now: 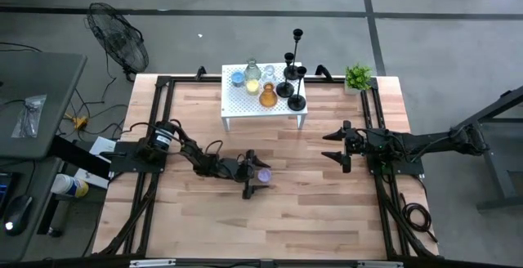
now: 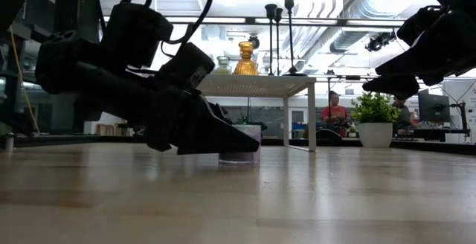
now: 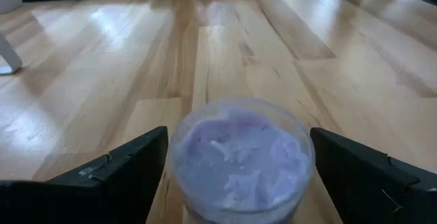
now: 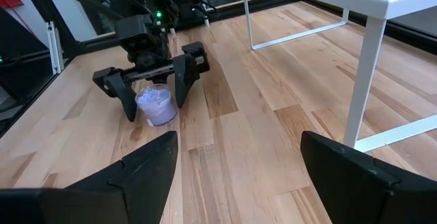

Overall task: Pick & Place candle stick holders
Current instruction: Put the violet scented candle on the shelf

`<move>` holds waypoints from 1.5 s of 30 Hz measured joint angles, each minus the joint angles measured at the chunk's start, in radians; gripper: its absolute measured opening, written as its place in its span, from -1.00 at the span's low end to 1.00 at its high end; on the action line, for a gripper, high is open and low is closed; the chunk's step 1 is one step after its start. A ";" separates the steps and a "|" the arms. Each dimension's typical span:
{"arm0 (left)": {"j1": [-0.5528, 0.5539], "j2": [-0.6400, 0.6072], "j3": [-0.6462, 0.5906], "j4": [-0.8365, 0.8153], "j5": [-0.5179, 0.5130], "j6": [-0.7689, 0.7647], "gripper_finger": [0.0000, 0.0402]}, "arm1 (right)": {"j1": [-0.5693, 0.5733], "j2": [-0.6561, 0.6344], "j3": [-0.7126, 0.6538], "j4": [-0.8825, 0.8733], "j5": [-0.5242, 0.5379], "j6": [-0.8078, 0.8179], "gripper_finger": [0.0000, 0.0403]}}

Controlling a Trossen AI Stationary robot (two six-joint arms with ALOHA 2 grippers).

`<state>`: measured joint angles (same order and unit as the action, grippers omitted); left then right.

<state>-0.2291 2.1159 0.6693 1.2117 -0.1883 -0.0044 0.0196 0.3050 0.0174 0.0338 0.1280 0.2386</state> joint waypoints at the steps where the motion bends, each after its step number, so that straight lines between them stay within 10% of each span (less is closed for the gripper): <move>1: 0.000 0.000 0.000 -0.002 -0.001 0.000 0.74 | 0.000 0.000 0.000 0.000 0.000 0.000 0.50; 33: 0.000 -0.044 -0.002 -0.011 -0.020 -0.005 0.17 | 0.000 0.000 0.000 0.000 0.000 0.000 0.50; 45: 0.000 -0.290 -0.046 -0.141 -0.291 -0.003 0.15 | 0.000 0.001 0.000 0.000 0.000 0.000 0.50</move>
<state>-0.2295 1.8254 0.6232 1.0706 -0.4791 -0.0077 0.0196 0.3058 0.0174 0.0338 0.1276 0.2386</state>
